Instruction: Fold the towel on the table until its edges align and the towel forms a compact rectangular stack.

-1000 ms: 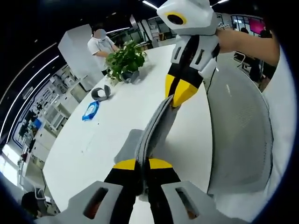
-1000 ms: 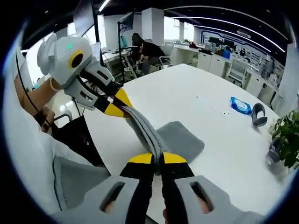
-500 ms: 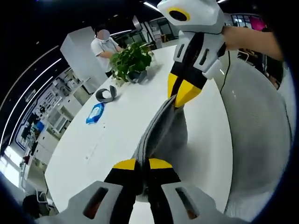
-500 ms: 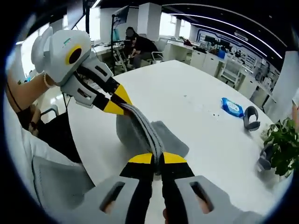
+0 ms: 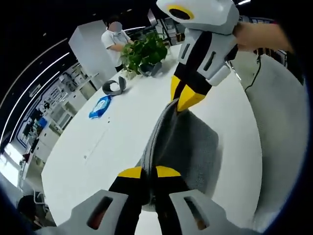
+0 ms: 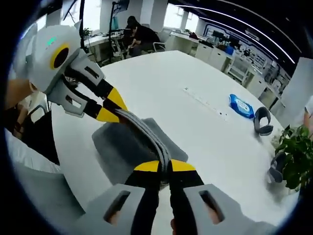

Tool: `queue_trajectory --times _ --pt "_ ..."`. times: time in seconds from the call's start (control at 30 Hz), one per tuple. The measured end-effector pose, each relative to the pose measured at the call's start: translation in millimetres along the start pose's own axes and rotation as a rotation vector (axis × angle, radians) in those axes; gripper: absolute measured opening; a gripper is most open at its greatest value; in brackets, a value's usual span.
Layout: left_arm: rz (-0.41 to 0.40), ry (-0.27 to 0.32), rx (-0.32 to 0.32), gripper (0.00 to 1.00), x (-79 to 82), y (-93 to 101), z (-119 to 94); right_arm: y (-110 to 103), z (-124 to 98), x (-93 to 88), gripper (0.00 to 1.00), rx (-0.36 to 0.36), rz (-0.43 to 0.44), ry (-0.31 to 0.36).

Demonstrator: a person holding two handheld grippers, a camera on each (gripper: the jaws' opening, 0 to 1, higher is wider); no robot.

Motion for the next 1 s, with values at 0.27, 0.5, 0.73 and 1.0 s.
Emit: queue_trajectory --times 0.27,0.5,0.73,1.0 --pt "-0.105 -0.004 0.039 0.10 -13.8 -8.5 21.2 7.4 24.1 -4.3 0.05 -0.046 -0.024 -0.006" --pt "-0.156 -0.014 0.049 0.09 -24.5 -5.5 31.5 10.8 43.2 -7.8 0.05 -0.073 -0.066 -0.010" --pt "-0.157 -0.011 0.068 0.11 -30.0 -6.8 40.8 15.5 57.1 -15.2 0.06 -0.109 0.000 -0.009" --pt "-0.174 0.023 0.130 0.15 -31.1 -13.3 40.8 15.9 59.1 -23.8 0.10 -0.140 0.032 0.012"
Point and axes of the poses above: the point that each gripper's makers call its tool centre point, and the gripper's own axes: z roughly forward along the fingers, y roughly to its right, x roughly out of its top, the point moved 4 cm from there along -z, roughly backward along the fingers, and after that the axes turned 2 degrees about y, right-handed, at the moved point
